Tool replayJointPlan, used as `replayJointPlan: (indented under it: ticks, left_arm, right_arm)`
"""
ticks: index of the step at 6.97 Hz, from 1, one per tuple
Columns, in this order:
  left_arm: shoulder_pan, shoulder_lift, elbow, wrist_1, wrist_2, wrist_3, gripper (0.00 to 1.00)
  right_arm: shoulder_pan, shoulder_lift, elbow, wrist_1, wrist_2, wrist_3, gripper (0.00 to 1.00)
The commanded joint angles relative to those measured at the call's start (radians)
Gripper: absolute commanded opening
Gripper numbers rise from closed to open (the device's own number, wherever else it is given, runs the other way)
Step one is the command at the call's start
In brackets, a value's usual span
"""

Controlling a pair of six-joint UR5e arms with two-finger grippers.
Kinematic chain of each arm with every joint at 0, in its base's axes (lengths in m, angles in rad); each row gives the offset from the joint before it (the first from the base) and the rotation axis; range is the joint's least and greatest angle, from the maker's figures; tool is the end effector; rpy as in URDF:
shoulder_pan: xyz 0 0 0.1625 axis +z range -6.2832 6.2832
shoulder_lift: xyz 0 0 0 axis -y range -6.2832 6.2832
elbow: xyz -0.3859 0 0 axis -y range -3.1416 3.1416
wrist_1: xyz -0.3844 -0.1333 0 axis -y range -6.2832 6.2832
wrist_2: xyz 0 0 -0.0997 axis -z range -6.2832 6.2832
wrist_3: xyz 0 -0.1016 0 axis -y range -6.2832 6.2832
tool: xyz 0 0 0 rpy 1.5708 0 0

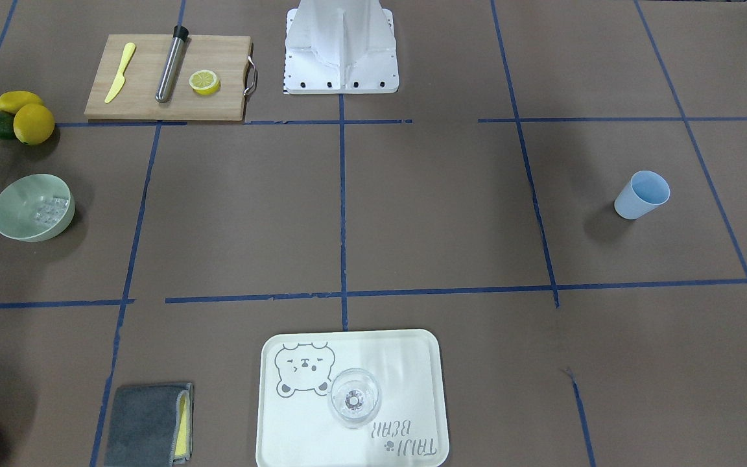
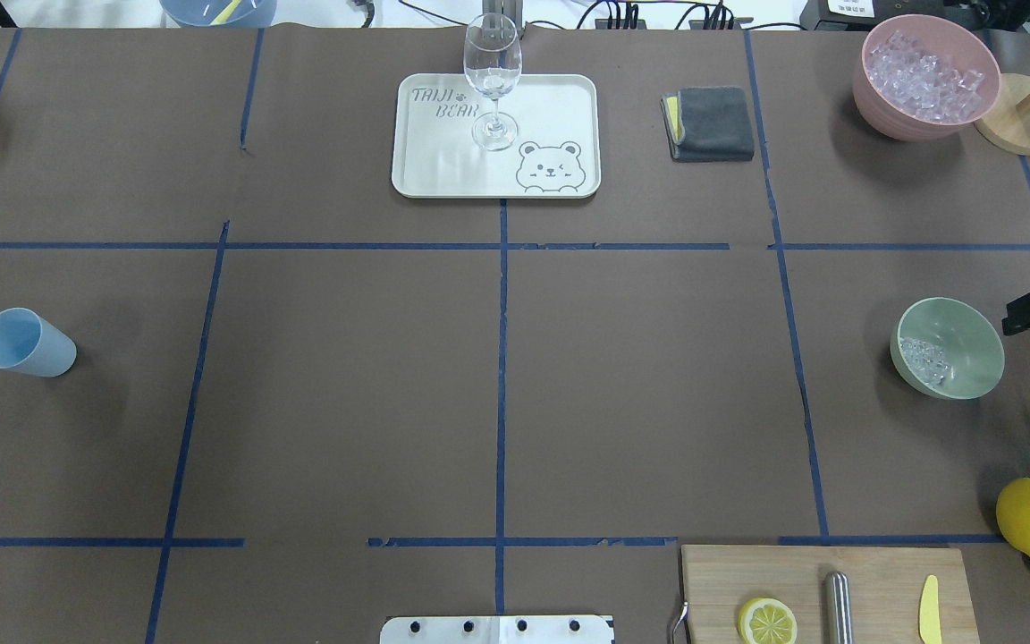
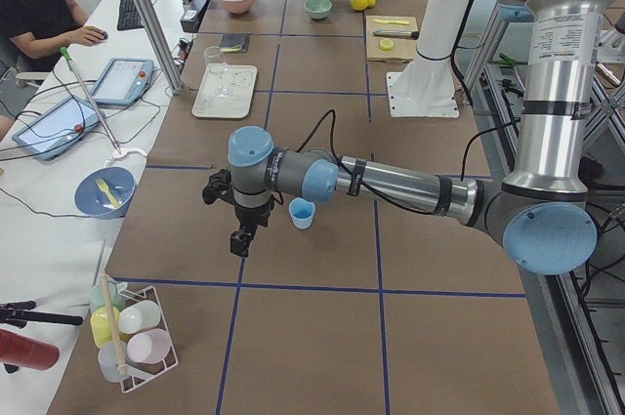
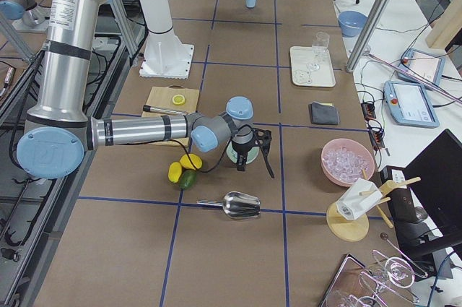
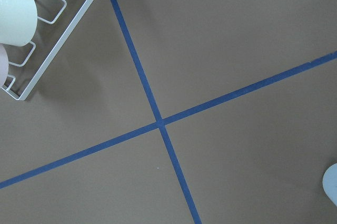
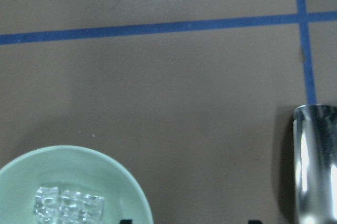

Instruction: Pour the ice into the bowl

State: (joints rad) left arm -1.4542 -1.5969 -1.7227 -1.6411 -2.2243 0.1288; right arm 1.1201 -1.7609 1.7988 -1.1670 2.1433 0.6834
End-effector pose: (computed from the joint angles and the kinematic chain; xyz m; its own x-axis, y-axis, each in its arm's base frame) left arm -0.0123 -0.5098 0.5339 0.7503 0.3624 -0.5529 -0.2109 0.9238 0.3194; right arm -0.1203 -0.4282 0.5615 0.7571 0.0683 0.6497 -0.1087 0.9938 0.0222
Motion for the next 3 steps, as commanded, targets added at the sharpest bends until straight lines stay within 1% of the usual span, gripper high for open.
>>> replayJointPlan:
  ticks: [1,2,3]
  left_arm:
    - [0.0,0.0,0.0,0.001,-0.006,0.002,1.0]
    - [-0.003,0.002,0.0,0.003,-0.008,0.002,1.0]
    - [-0.053,0.003,0.002,0.007,-0.011,0.003,1.0]
  right_arm:
    - [0.151,0.029,0.008,-0.161,0.012,-0.358,1.0]
    - [0.232,0.031,0.002,-0.201,0.067,-0.489,1.0]
    - [0.327,0.029,-0.012,-0.247,0.16,-0.621,1.0]
